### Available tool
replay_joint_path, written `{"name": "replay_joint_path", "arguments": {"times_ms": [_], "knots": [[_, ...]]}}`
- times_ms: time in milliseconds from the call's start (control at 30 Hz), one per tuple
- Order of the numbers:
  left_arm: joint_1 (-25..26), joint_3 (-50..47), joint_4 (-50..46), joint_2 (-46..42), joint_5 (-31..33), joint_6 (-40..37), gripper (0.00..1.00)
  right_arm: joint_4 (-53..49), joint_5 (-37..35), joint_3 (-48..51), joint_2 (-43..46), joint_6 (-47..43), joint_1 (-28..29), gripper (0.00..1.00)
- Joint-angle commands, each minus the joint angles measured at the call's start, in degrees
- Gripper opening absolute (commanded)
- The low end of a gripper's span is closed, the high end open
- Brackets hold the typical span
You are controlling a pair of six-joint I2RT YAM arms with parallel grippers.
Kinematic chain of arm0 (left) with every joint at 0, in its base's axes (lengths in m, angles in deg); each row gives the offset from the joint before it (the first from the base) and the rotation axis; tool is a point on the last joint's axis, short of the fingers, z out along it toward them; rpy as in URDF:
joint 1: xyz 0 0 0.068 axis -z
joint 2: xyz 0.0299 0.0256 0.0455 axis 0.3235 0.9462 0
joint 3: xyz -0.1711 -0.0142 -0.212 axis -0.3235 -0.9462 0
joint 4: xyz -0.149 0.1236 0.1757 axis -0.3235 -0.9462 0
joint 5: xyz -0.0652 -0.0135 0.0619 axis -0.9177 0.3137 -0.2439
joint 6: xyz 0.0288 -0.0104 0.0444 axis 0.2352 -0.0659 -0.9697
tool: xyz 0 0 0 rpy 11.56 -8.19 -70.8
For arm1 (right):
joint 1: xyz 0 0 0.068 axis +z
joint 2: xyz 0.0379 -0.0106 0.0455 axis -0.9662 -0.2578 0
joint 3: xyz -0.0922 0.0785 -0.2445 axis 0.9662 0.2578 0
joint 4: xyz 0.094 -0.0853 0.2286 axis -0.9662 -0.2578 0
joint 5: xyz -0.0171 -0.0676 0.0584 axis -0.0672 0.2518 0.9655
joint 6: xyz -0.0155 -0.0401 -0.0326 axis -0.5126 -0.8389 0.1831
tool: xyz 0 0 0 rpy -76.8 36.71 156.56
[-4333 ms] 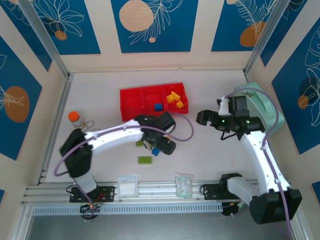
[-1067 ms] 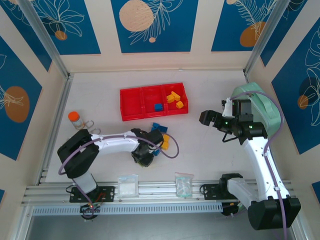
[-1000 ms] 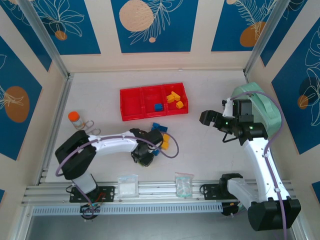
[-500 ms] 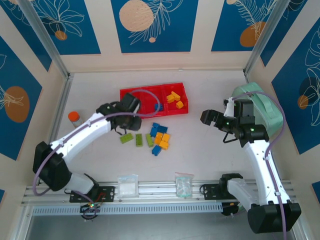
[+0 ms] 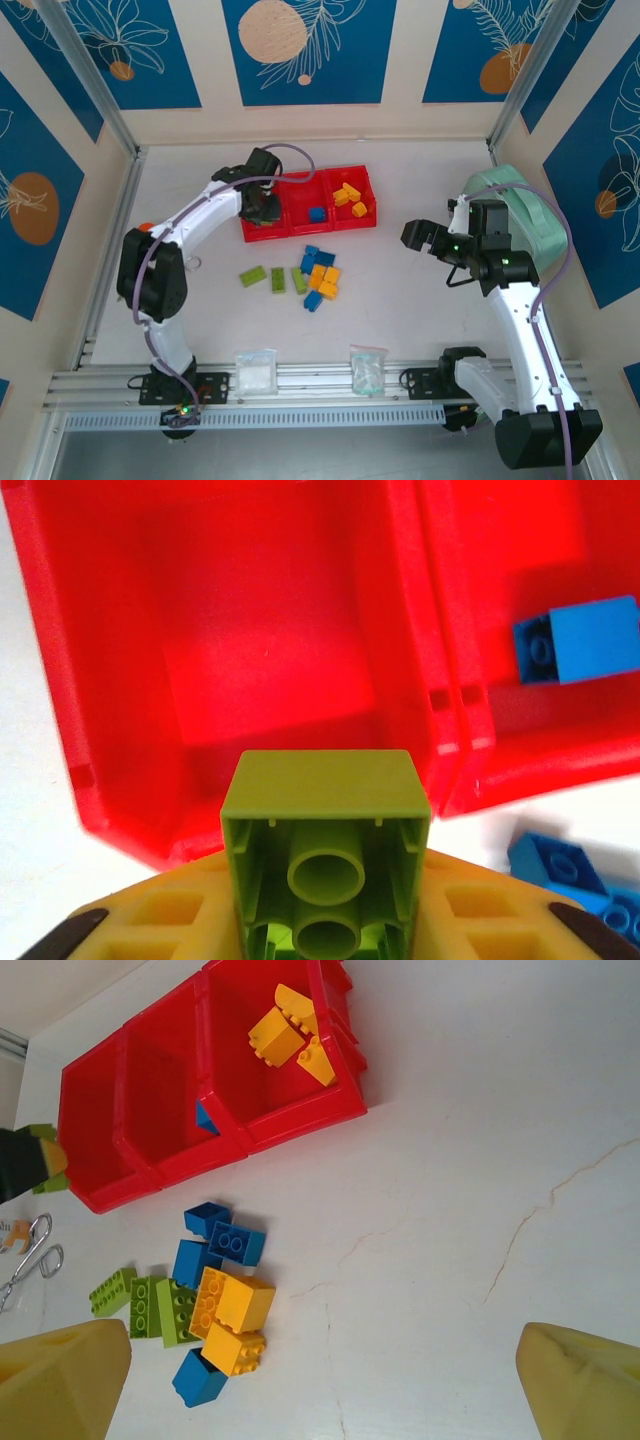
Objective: Sort the legos into containers by color
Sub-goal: Place the lego in the container.
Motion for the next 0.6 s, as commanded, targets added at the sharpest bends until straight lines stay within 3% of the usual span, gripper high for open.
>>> {"name": "replay_joint_path", "arguments": {"times_ms": [0,267,367,567], "knots": [[-0.75,2.76,3.41,1.42,-2.33,0.79,0.40,0.63,1.84,0.63,0.89,-0.38,-0.07,0.99],[-1.50,3.65,4.38,0.57,-1.00,-2.25,0.58,0.72,1.82,0.69,0.44,-0.56,0.03,0.99],[-1.50,1.20,4.72,-2.64,0.15,-3.29,0.71,0.63,1.64,0.80,0.37,-0.56,0.08,0.99],[-0.99,-9.80,5.28,-12.42,-3.71,-1.48,1.00,0.88,1.70,1.07,0.25,-0.57,0.19,0.99]]}}
